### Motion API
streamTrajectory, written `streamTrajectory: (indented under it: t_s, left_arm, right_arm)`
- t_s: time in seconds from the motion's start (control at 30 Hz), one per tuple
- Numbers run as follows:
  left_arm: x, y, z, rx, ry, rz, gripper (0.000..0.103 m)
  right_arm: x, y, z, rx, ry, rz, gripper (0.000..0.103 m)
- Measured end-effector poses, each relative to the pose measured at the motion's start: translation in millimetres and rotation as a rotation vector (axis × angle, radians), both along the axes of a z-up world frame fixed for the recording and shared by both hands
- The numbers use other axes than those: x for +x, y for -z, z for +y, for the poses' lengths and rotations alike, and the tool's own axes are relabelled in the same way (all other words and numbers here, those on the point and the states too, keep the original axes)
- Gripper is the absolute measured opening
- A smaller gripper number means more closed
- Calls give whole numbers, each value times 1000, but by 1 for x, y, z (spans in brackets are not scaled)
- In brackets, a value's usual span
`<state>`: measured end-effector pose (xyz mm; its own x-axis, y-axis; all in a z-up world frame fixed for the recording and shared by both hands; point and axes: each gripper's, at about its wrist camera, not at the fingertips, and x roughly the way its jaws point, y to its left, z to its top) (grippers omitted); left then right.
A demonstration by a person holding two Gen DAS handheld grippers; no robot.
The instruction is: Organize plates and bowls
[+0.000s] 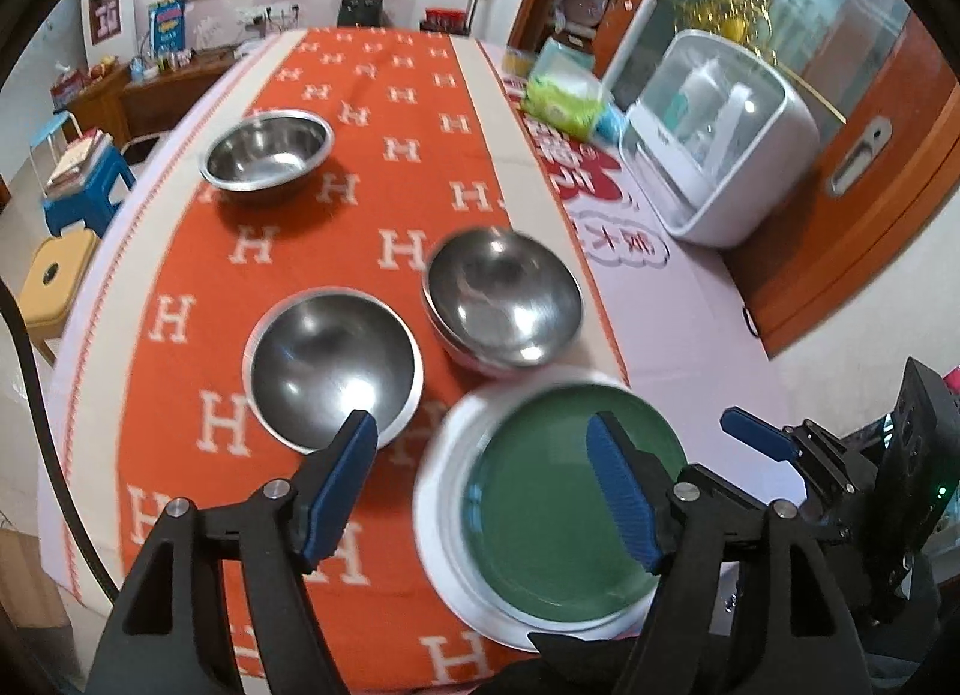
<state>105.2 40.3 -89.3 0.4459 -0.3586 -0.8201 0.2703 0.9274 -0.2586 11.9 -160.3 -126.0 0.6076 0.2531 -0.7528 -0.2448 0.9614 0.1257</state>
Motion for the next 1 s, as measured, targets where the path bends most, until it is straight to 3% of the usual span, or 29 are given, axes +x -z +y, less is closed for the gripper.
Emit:
streamTrajectory:
  t_s: [0.37,0.6,1.0]
  left_arm:
    - [23,-30,71,31,-33,-79,78]
    - [44,-41,127,-6,-50,-58,86]
    - [96,-49,200,62,-26,-62,87]
  right_arm:
    - [25,-31,58,54,63,-69,65]
    - [50,-48,100,109,93,-115,74]
    - [101,-68,169,99,158,-187,76]
